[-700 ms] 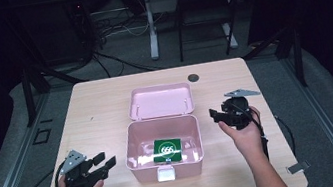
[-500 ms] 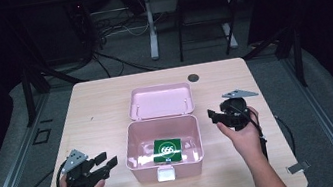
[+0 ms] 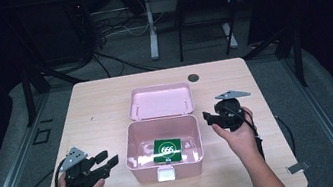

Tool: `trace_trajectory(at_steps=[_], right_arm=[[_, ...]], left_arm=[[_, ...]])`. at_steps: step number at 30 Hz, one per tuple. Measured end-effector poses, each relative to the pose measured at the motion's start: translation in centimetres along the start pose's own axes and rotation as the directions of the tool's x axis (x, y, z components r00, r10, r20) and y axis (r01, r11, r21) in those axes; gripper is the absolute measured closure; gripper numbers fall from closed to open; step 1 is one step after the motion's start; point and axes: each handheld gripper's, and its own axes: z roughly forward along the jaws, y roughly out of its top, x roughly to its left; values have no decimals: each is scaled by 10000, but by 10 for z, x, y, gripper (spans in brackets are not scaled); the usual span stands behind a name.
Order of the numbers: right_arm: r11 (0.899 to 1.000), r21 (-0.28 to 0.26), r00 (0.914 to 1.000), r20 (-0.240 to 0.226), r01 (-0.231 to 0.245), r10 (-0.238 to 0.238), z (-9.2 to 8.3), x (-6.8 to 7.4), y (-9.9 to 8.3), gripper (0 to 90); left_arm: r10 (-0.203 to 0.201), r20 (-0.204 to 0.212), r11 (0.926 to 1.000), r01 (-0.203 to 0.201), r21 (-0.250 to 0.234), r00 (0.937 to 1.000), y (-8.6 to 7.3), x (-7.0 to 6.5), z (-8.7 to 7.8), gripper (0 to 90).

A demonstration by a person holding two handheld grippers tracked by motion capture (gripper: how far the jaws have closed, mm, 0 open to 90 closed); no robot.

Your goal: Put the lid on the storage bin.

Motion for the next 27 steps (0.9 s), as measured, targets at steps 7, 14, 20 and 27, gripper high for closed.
trace_trajectory(at_steps=[7,14,20,27], right_arm=[[9997,186,9983,-562,-155,165,0,8,9,513],[9988,322,9926,-1144,-381,416,4,11,25,539],[9977,580,9923,-1167,-338,404,6,14,38,541],[9948,863,9930,-996,-543,628,15,11,51,573]], left_arm=[[188,129,9997,-189,124,9997,8,-6,1,504],[542,305,9984,-546,130,9981,16,-13,6,549],[721,460,9969,-735,287,9963,21,-17,13,552],[792,559,9957,-817,433,9953,26,-20,20,560]])
